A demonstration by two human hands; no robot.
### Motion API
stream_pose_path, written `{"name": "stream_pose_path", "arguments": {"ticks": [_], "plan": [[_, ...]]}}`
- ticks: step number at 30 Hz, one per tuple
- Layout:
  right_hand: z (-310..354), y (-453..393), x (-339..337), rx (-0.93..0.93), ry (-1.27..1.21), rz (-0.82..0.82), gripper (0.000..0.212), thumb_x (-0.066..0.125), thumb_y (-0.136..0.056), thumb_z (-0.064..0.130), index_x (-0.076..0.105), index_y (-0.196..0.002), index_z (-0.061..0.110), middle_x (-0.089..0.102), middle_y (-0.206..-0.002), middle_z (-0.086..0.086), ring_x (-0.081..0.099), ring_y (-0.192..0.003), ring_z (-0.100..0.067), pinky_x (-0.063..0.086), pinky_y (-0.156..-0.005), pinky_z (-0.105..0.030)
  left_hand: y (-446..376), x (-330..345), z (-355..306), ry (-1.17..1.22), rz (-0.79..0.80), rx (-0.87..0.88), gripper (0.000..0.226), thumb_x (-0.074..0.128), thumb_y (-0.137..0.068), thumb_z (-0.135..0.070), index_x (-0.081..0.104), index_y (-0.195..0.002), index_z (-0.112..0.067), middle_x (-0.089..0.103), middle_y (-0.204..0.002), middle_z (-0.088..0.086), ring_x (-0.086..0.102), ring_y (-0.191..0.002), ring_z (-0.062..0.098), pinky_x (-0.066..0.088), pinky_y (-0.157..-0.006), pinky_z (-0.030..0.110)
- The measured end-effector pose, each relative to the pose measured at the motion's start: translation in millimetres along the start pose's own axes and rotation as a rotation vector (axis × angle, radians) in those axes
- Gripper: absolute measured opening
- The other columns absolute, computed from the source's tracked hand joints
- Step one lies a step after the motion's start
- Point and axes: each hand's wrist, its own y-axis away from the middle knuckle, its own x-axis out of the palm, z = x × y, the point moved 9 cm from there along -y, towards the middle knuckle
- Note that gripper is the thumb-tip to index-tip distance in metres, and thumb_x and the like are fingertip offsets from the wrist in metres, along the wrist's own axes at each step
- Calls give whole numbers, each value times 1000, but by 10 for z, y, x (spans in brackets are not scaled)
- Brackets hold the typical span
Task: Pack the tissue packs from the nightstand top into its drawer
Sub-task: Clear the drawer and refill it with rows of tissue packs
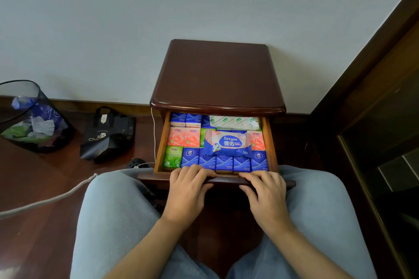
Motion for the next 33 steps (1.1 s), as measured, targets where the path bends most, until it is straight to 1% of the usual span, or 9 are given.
{"name": "stream_pose_path", "arguments": {"ticks": [4,8,10,13,17,19,22,27,33], "plan": [[-37,-117,-29,63,-1,-58,30,67,-92,44,72,-117,29,60,-115,7,51,-110,-25,42,-98,-38,-137,-23,8,-14,-49,-3,18,72,-91,-23,60,-102,-30,56,-107,-11,56,-96,20,41,-90,38],[-131,-237,-92,269,117,-115,35,81,-77,51,59,-97,32,55,-107,3,48,-103,-28,39,-83,-45,-251,-92,33,-214,-149,-56,22,79,-80,-13,64,-88,-27,60,-104,-1,55,-95,26,43,-94,44],[-91,-334,-69,282,117,-106,31,82,-78,48,57,-87,31,53,-96,7,48,-94,-25,38,-75,-40,-292,-95,60,-291,-155,-81,25,80,-77,-12,68,-92,-28,60,-101,0,54,-93,27,42,-93,45],[-47,-476,-20,286,11,-115,26,86,-81,33,61,-84,29,53,-89,9,48,-86,-21,43,-70,-37,-325,-34,91,-324,-93,-88,36,79,-79,-12,70,-110,-28,61,-105,0,56,-95,26,45,-89,43],[-20,-553,25,270,-46,-124,22,80,-83,13,70,-99,25,56,-103,5,51,-101,-21,49,-83,-35,-330,94,201,-255,47,-159,60,73,-81,-14,58,-138,-22,59,-133,0,58,-119,24,52,-97,43],[-1,-546,89,254,-50,-64,34,77,-85,12,70,-116,23,56,-116,3,52,-115,-20,53,-93,-37,-346,167,259,-226,118,-195,72,70,-84,-18,45,-151,-23,50,-149,-1,48,-137,21,48,-108,42],[30,-561,223,266,-18,75,60,75,-85,12,59,-141,26,48,-140,2,44,-137,-19,51,-108,-38,-418,303,350,-214,229,-230,89,66,-89,-25,16,-162,-29,25,-165,-3,21,-155,19,34,-122,43],[36,-686,455,319,29,261,84,68,-92,11,29,-162,36,21,-168,5,15,-160,-29,27,-124,-43,-665,421,439,-182,341,-235,103,65,-91,-25,-9,-162,-32,0,-171,-3,-3,-160,22,18,-127,47],[-2,-963,542,251,66,278,79,61,-96,10,24,-165,24,21,-172,4,8,-161,-20,10,-131,-45,-876,515,552,-172,406,-248,101,61,-95,-23,-13,-164,-28,-11,-173,-5,-10,-160,21,14,-128,47]]}}
